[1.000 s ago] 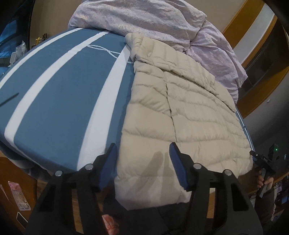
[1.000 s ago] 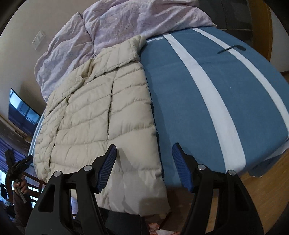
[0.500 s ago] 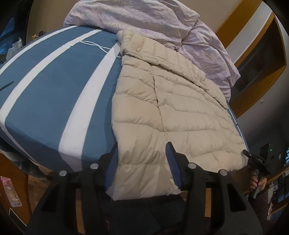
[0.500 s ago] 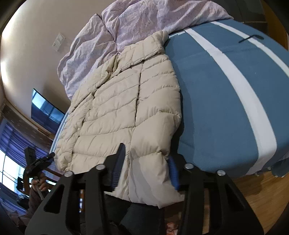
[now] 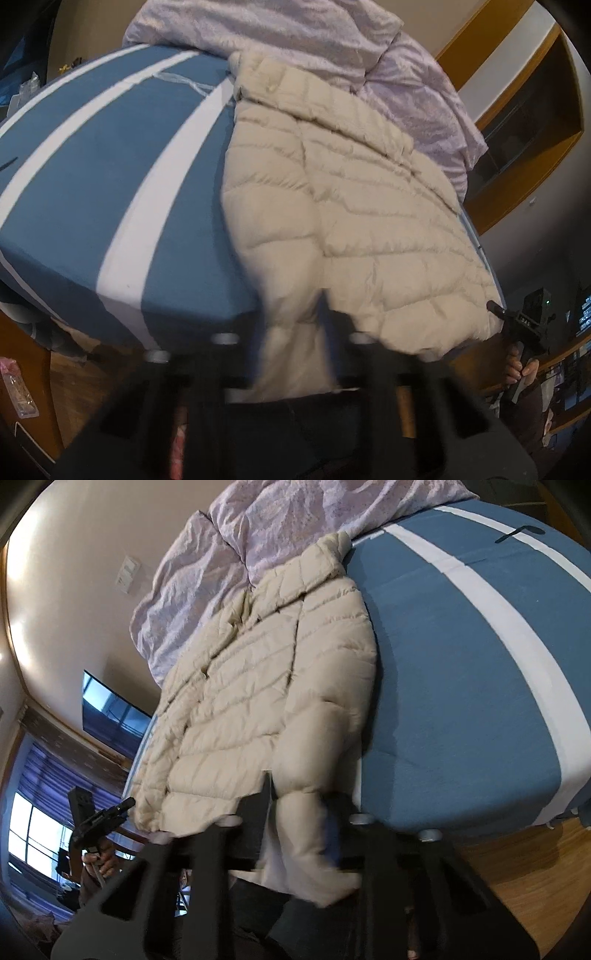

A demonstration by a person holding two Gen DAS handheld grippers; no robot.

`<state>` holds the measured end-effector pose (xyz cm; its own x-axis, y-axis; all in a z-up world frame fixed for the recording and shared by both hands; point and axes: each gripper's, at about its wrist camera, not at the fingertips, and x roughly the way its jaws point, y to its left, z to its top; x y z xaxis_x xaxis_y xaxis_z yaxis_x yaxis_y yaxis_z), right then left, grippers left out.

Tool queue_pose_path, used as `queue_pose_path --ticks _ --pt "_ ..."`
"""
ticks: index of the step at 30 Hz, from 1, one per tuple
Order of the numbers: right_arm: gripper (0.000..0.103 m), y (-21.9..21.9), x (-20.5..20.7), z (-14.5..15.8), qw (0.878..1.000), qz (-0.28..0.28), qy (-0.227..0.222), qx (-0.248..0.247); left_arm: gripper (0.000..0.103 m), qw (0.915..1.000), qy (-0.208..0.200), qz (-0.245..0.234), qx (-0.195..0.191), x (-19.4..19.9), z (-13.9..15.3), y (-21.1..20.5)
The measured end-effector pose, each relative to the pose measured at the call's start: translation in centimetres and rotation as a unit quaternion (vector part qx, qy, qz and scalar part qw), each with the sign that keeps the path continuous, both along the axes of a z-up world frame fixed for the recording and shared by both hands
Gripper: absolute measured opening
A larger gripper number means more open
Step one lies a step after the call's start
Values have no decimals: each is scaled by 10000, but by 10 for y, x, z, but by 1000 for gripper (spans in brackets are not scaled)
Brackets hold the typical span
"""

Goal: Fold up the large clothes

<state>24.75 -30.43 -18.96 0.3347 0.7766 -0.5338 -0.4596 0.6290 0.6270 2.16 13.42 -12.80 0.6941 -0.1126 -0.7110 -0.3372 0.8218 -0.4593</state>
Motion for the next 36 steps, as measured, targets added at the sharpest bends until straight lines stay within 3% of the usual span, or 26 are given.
queue_pose_path --ticks 4,16,26,36 --pt "11 -3 2 14 9998 -67 -137 141 8 9999 -93 -47 20 0 8 1" --pt "10 18 41 90 9945 -567 -844 242 6 9955 -685 236 607 17 78 25" --pt "10 65 114 131 9854 -1115 -1283 -63 6 9900 -747 616 1026 93 118 63" --pt "10 121 212 129 9750 -1620 -1458 -430 6 9890 -477 933 1041 204 108 121"
